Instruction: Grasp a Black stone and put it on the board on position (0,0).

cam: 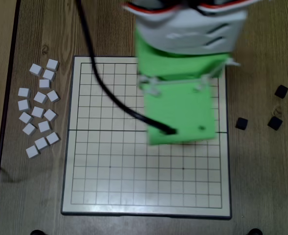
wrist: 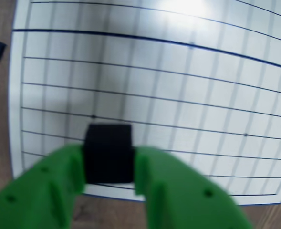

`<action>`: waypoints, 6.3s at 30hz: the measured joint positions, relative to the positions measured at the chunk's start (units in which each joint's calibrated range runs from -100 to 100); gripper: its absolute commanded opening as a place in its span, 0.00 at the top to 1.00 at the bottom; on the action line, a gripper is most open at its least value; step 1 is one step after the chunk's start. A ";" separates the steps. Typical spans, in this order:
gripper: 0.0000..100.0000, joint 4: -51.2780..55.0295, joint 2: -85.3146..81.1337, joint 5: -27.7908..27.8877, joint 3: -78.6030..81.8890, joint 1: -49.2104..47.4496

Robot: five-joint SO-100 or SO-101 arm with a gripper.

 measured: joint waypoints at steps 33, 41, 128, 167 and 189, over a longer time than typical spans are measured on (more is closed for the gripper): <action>0.94 -14.84 12.24 2.64 5.81 6.47; 0.94 -16.18 12.24 2.64 7.06 6.47; 0.89 -23.56 13.61 1.56 14.39 7.33; 0.86 -15.47 15.25 4.00 7.78 7.22; 0.87 -2.86 15.53 4.25 -11.44 5.71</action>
